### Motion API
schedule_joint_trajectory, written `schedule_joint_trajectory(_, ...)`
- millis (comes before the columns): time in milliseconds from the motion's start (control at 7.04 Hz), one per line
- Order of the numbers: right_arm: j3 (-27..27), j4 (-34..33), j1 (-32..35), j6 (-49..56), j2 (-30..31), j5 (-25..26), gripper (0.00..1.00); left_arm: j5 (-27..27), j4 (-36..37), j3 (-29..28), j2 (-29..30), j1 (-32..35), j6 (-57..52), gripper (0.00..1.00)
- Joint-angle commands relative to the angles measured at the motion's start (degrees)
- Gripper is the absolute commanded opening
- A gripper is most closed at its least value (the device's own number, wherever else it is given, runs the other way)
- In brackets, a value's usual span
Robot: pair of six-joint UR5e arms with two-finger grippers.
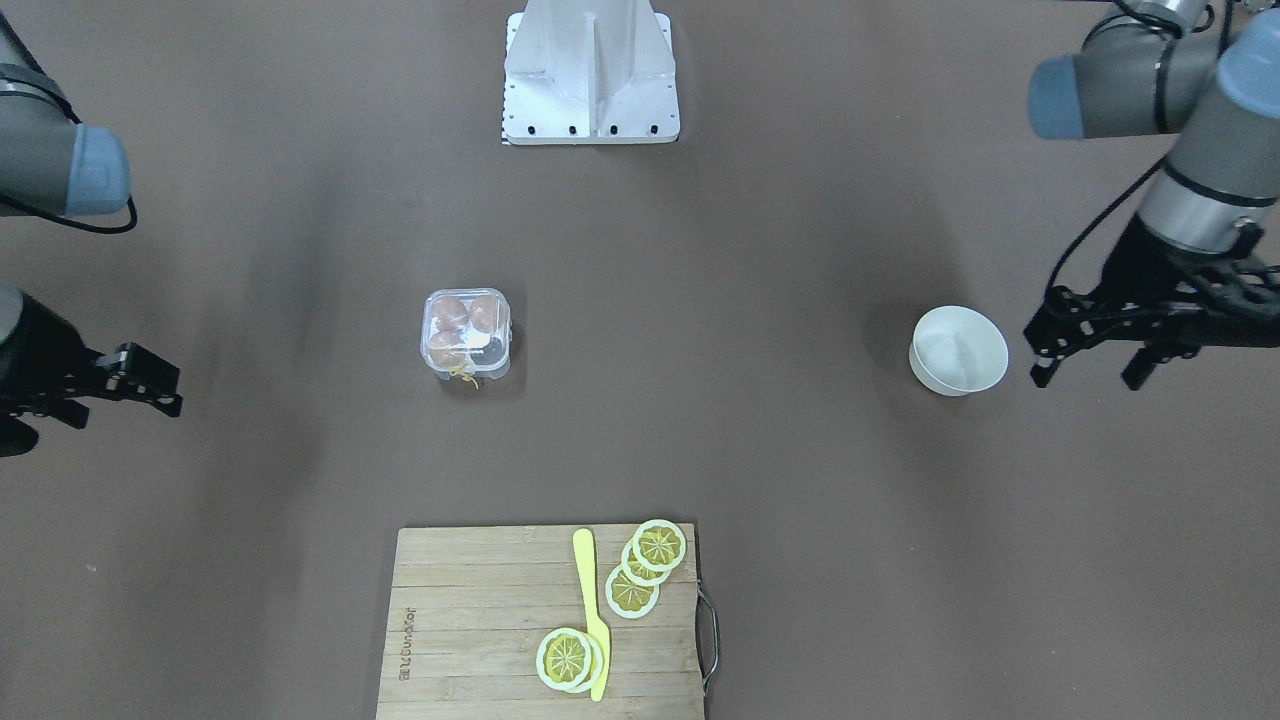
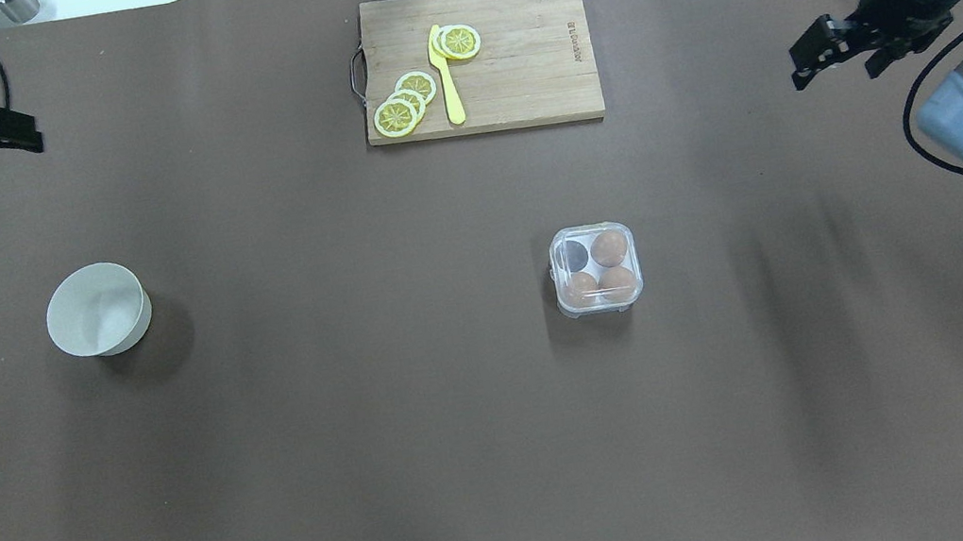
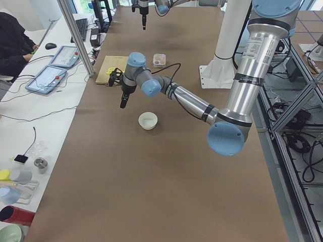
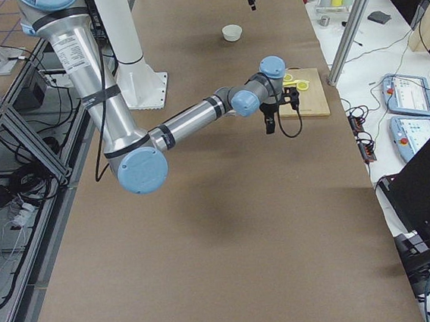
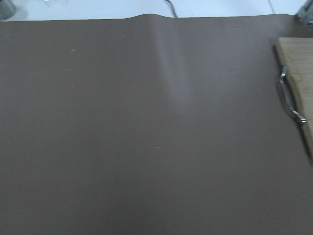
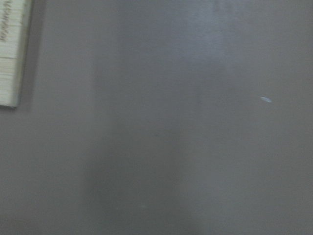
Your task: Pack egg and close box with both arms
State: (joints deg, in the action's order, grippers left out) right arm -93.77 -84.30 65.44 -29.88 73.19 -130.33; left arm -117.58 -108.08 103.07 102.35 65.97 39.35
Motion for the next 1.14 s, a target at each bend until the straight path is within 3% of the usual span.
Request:
schedule_joint_trajectory(0, 0.3, -5.3, 10.1, 18.0, 7.9, -0.9, 1.0, -4.1, 0.2, -2.9, -6.7, 10.1, -20.4, 0.98)
schedule_joint_trajectory(426, 1.2, -6.7, 25.7, 32.8, 18.5, -4.4, 1.0, -3.6, 0.1, -8.3, -9.7, 11.6, -23.1, 0.98)
schedule_joint_trajectory(710, 0.6, -9.6, 28.7, 33.6, 21.4, -4.5, 1.0, -4.4, 0.2, -13.1, -9.9, 13.6, -23.3, 0.98)
schedule_joint_trajectory(852, 1.0, -9.5, 28.7, 33.5, 20.8, -4.2, 1.0, -7.3, 0.2, -15.0, -10.0, 16.5, -24.6, 0.98)
schedule_joint_trajectory(994, 1.0, -9.6, 28.7, 33.0, 19.9, -4.4, 1.0, -17.5, 0.1, -16.8, -10.2, 18.0, -25.8, 0.98)
